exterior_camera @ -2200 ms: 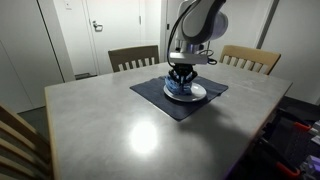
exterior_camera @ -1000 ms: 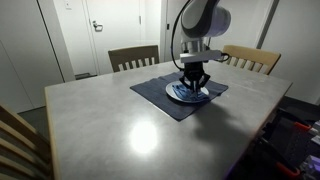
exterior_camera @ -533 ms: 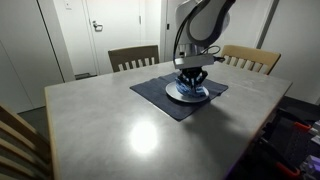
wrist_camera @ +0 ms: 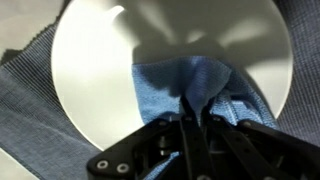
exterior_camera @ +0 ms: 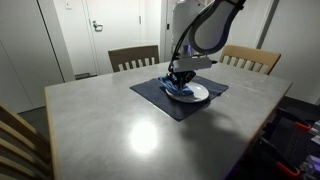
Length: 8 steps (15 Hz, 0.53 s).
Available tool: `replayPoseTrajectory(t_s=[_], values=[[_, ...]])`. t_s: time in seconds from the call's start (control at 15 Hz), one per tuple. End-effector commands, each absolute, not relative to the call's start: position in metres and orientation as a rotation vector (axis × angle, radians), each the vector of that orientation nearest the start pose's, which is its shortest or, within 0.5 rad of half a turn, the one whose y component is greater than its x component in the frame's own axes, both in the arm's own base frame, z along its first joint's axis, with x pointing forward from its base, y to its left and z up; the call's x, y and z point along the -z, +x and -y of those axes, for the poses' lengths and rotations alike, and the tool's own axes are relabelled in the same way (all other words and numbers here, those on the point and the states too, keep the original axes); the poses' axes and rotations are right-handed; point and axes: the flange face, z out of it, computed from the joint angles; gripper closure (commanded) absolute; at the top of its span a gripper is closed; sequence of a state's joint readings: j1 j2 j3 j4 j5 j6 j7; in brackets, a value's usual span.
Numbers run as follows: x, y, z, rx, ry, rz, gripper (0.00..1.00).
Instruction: Wipe the plate with the towel
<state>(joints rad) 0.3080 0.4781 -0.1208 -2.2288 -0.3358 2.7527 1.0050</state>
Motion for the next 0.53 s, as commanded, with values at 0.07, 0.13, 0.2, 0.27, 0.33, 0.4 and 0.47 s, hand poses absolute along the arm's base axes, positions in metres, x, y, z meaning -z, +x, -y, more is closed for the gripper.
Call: replayPoseTrajectory(t_s=[0.07,0.13,0.2,0.27,0.33,0.4,0.47], values=[[-0.153,0.516,-0.122,0.179,-3.122,-0.45,0.98],[-0.153,0.513,-0.123,0.158,-3.112,-0.375,0.98],[-0.153,0.509,-0.124,0.126,-3.098,-0.31,0.98],[-0.152,0.506,-0.124,0.079,-3.083,-0.254,0.98],[-0.151,0.503,-0.123,0.014,-3.063,-0.217,0.98],[-0.149,0.499,-0.12,-0.086,-3.051,-0.232,0.98],[-0.149,0.496,-0.116,-0.159,-3.052,-0.269,0.98]])
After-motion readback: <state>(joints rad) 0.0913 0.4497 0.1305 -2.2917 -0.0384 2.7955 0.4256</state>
